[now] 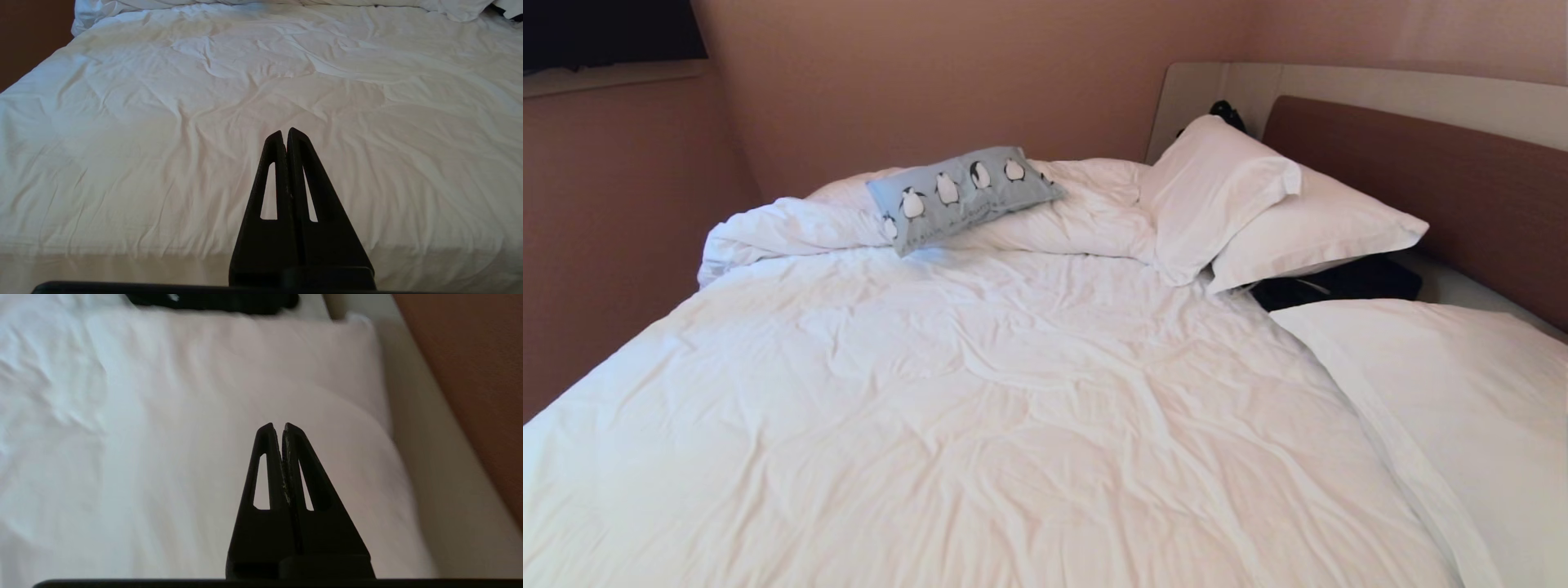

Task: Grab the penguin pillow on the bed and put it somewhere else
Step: Place the pillow at the bedside

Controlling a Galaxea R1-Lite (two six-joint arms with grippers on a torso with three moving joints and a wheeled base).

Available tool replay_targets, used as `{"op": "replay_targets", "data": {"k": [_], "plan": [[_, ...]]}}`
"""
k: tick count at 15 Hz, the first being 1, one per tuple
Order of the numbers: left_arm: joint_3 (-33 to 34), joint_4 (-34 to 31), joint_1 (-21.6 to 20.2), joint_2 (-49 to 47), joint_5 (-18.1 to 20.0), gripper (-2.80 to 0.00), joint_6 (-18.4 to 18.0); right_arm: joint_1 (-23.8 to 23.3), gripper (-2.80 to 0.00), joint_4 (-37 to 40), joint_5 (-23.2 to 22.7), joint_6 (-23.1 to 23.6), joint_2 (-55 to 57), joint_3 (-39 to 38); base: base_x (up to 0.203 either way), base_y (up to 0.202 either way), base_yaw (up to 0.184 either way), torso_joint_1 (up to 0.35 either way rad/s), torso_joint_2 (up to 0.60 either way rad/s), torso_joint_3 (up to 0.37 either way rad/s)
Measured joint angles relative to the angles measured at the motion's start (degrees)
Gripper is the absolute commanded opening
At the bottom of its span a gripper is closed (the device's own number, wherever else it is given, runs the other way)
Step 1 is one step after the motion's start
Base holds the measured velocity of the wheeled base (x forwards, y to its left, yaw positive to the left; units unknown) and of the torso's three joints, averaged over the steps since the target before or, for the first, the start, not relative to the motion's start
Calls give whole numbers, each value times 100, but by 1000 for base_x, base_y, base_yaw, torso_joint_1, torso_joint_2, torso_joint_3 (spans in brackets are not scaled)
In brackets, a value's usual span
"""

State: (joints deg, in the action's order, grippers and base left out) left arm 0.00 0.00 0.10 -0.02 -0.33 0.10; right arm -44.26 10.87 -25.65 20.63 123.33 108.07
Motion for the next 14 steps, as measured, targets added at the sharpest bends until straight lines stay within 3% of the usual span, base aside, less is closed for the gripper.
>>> {"op": "replay_targets", "data": {"k": [6, 12, 13, 14], "plan": [[0, 0, -2, 0, 0, -280, -2, -599, -280, 1487, -116, 1530, 5, 234, 0, 0, 0, 0, 0, 0], [0, 0, 0, 0, 0, -280, 0, -703, -280, 2154, -116, 2617, 197, 161, 0, 0, 0, 0, 0, 0], [0, -1, 0, 0, 1, -280, 1, -703, 0, 2163, -108, 2723, 210, 144, 0, 0, 0, 0, 0, 0], [0, 0, 0, 0, 2, -280, 0, -701, 0, 2160, -84, 2799, 229, 142, 0, 0, 0, 0, 0, 0]]}}
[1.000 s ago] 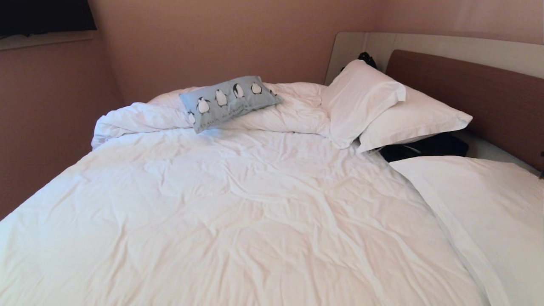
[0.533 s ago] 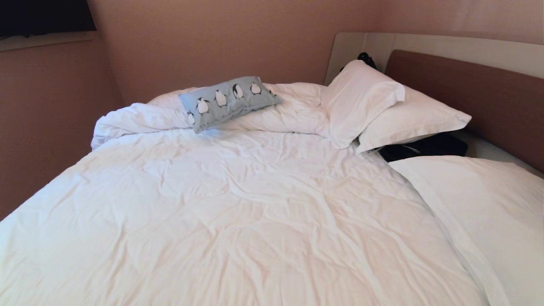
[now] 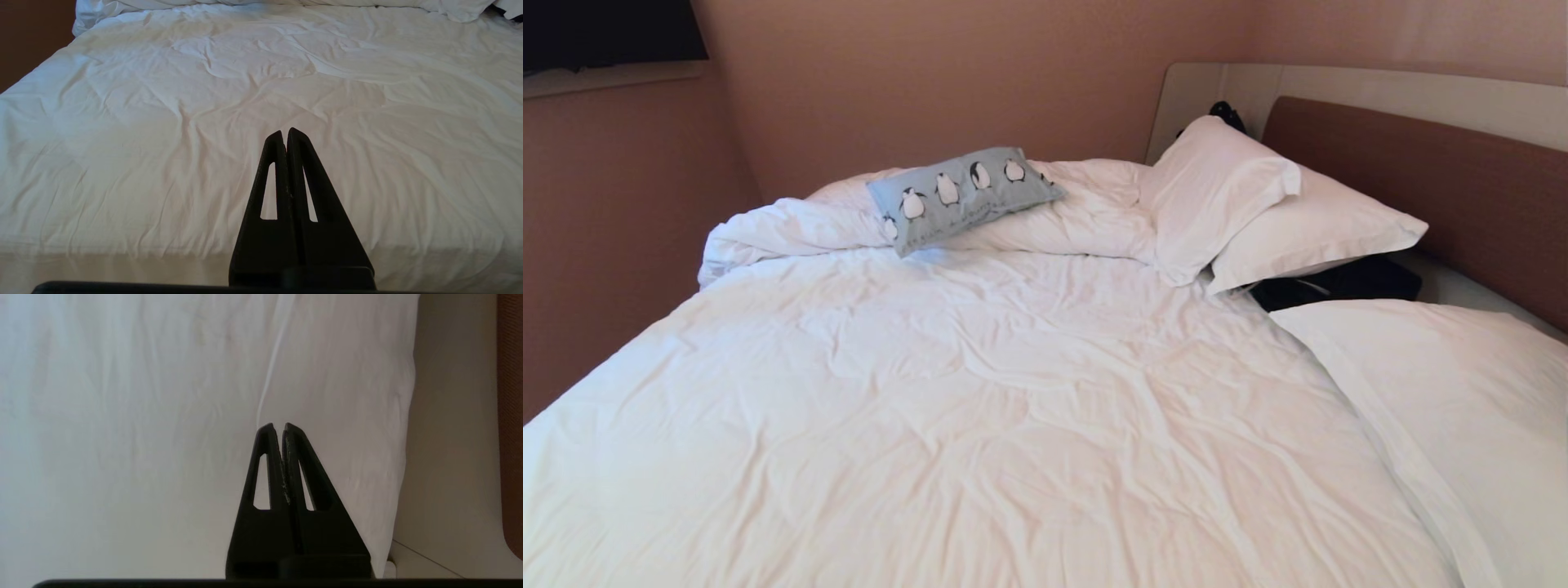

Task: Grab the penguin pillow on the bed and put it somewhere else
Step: Place the pillow at the bedside

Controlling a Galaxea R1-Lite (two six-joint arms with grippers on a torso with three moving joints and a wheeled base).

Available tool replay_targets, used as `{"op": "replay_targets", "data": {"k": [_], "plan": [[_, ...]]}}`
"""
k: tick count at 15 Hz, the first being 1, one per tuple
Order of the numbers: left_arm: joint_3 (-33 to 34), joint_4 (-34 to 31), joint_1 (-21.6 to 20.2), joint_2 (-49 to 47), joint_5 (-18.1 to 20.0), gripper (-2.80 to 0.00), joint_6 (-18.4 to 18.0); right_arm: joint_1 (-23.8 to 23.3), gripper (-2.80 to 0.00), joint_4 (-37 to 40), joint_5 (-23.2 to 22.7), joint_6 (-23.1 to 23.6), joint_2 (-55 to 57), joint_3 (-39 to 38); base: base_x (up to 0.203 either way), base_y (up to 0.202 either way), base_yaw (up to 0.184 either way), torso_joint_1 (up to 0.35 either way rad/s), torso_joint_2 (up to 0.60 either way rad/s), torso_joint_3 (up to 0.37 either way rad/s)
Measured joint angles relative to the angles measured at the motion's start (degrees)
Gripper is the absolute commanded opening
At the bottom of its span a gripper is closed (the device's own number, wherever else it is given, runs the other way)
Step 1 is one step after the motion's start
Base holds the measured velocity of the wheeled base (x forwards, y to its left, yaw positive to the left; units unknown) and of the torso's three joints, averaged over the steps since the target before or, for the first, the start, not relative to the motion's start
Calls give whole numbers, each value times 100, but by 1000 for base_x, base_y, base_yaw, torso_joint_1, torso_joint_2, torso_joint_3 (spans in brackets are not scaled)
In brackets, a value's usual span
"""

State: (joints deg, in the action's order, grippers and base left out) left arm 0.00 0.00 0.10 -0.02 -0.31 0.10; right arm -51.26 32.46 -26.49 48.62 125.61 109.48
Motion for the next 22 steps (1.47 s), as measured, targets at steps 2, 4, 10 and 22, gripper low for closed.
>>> {"op": "replay_targets", "data": {"k": [2, 4, 10, 22], "plan": [[0, 0, -2, 0, -2, -280, 0, 7, 0, 15, 11, 109, 13, 0, 0, 0, 0, 0, 0, 0], [0, 0, -2, 0, 1, -280, 0, 0, 0, 35, 12, 146, 9, -6, 0, 0, 0, 0, 0, 0], [0, 0, -2, 0, -2, -280, 0, -2, 0, 354, 101, 226, 18, 99, 0, 0, 0, 0, 0, 0], [0, 0, 0, 0, 0, -280, 0, 149, 0, 1197, 519, -984, -1027, 140, 0, 0, 0, 0, 0, 0]]}}
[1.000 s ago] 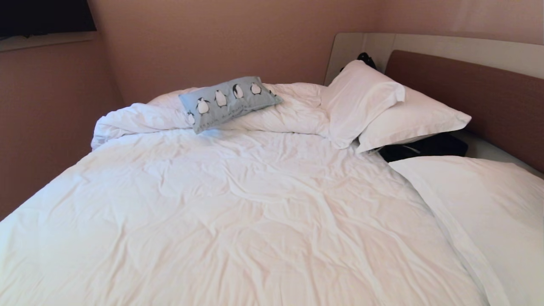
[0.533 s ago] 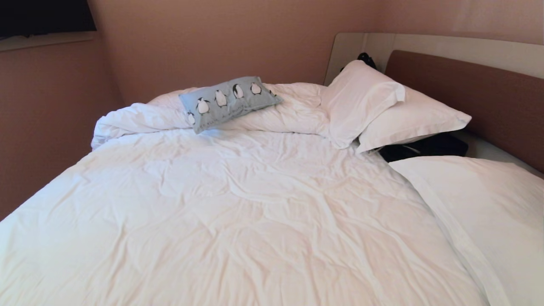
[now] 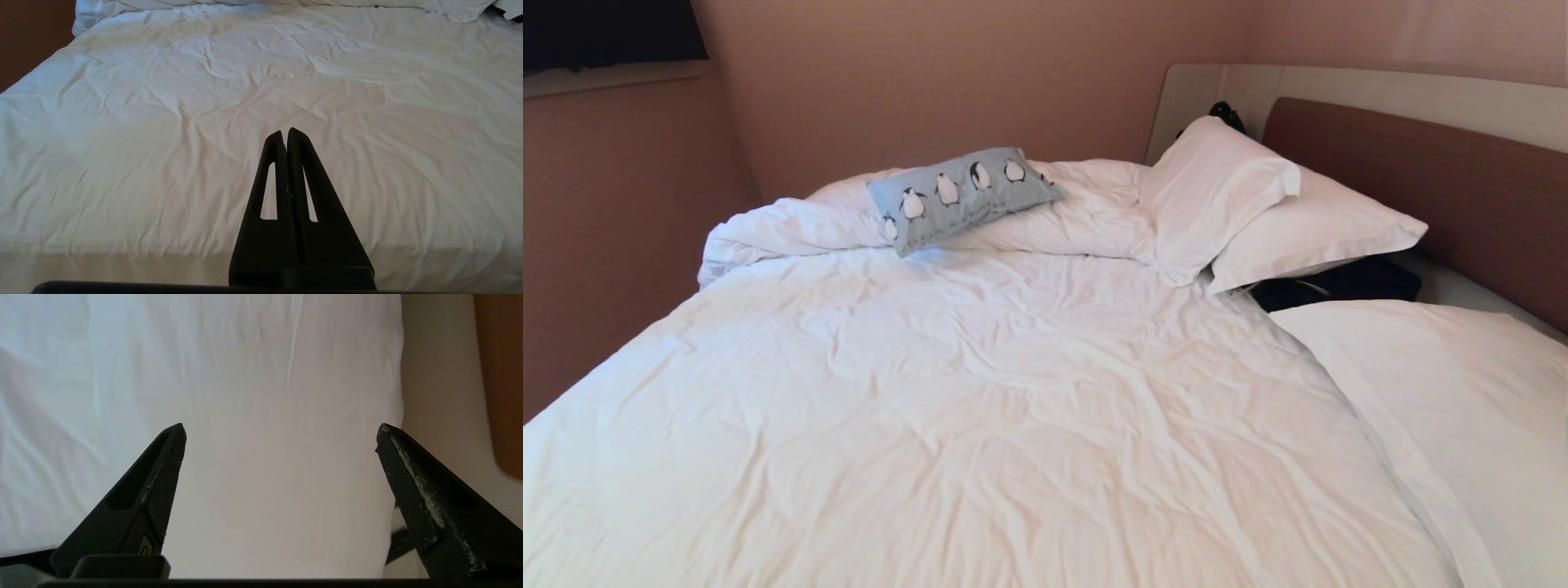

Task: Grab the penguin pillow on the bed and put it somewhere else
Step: Place the pillow at the bedside

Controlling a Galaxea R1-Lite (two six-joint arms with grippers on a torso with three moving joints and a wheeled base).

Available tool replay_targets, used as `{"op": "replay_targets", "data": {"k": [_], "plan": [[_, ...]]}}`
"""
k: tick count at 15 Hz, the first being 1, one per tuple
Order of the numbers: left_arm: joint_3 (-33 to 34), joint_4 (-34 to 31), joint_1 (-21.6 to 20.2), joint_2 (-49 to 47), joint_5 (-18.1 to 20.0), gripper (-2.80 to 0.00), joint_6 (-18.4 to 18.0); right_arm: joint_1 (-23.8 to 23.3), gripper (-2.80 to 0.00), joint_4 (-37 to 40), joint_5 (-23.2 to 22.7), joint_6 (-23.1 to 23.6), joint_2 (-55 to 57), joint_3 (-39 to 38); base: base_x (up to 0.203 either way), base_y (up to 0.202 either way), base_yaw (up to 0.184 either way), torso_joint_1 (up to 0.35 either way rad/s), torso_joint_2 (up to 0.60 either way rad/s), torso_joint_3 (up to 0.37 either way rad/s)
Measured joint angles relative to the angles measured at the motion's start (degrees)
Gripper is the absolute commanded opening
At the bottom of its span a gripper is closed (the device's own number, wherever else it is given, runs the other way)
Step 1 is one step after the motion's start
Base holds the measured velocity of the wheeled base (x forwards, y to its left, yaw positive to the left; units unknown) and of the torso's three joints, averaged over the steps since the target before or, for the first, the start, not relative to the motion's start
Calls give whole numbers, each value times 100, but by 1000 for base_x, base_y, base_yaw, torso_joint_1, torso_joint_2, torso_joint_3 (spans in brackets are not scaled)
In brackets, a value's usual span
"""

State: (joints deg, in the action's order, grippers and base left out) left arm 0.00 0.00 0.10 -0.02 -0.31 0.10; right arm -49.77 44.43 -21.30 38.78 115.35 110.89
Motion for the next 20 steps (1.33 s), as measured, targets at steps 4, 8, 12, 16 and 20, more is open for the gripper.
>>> {"op": "replay_targets", "data": {"k": [4, 8, 12, 16, 20], "plan": [[0, 0, -2, 0, -2, -280, 0, 72, 0, 573, 115, -330, 74, 0, 0, 0, 0, 0, 0, 0], [0, 0, 0, 0, -2, -280, 1, 151, 0, 869, 502, -650, 248, -2, 0, 0, 0, 0, 0, 0], [0, -2, 1, 0, 1, -280, 1, 155, 0, 744, 775, -633, 495, 2, 0, 0, 0, 0, 0, 0], [0, 0, -2, 0, -2, -280, -2, 144, 0, 830, 813, -424, 610, 0, 0, 0, 0, 0, 0, 0], [0, 0, 0, 0, -2, -280, 4, 118, 0, 806, 902, -193, 824, -5, 0, 0, 0, 0, 0, 0]]}}
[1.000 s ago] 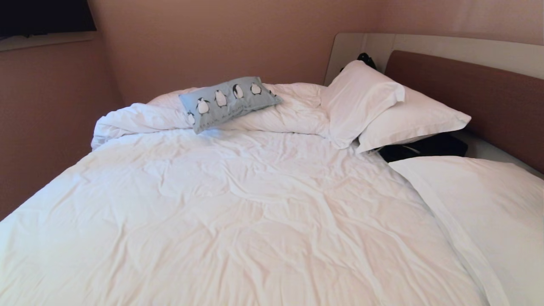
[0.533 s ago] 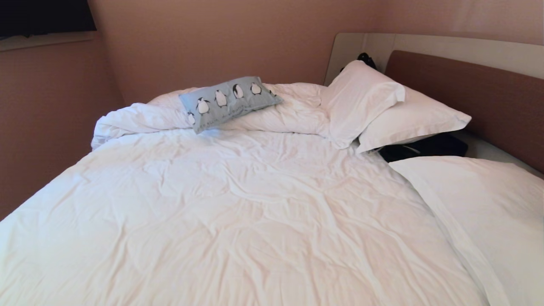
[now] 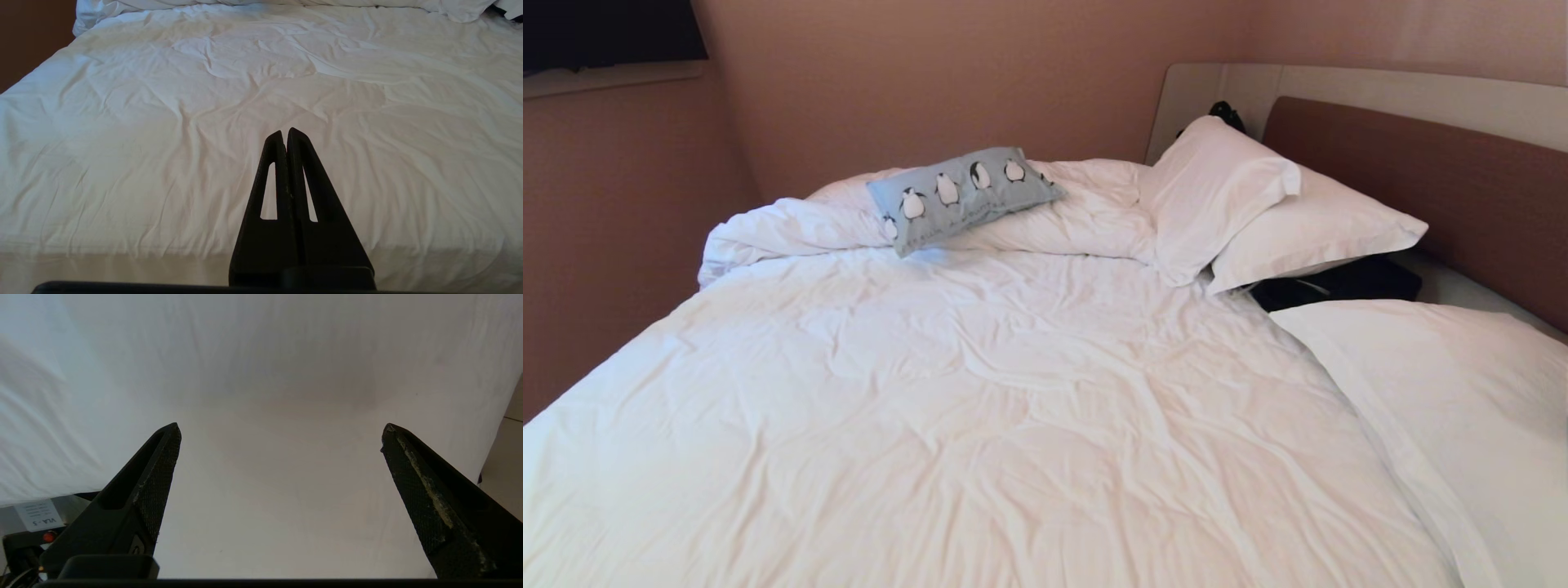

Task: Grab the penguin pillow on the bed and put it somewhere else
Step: Place the pillow at the bedside

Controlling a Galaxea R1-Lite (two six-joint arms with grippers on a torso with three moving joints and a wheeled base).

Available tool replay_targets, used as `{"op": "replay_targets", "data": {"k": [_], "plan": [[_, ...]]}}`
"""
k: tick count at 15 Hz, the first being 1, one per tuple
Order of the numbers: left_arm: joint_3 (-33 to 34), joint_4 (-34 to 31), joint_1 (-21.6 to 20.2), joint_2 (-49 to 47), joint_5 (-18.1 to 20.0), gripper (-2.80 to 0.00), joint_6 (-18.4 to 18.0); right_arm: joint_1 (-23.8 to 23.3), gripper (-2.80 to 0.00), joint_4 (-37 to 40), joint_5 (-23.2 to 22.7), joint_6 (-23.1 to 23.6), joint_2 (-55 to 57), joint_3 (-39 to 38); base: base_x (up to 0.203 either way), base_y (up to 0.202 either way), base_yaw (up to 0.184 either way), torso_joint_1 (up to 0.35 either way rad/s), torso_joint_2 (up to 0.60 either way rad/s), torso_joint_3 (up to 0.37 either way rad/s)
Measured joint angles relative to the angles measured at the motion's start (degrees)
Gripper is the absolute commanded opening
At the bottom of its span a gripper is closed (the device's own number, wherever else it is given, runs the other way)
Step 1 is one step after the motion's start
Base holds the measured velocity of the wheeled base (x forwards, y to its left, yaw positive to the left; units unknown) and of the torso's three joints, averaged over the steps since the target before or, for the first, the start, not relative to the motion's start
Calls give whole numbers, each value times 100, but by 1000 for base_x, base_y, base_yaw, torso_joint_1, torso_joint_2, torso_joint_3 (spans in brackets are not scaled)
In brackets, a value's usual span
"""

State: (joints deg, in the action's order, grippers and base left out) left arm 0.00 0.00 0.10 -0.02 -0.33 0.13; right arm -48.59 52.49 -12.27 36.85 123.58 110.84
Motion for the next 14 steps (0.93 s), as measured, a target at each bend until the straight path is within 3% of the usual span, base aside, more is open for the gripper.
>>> {"op": "replay_targets", "data": {"k": [14], "plan": [[0, 0, 0, 0, 0, -280, -4, -99, 0, -872, -212, 34, 978, 11, 0, 0, 0, 0, 0, 0]]}}
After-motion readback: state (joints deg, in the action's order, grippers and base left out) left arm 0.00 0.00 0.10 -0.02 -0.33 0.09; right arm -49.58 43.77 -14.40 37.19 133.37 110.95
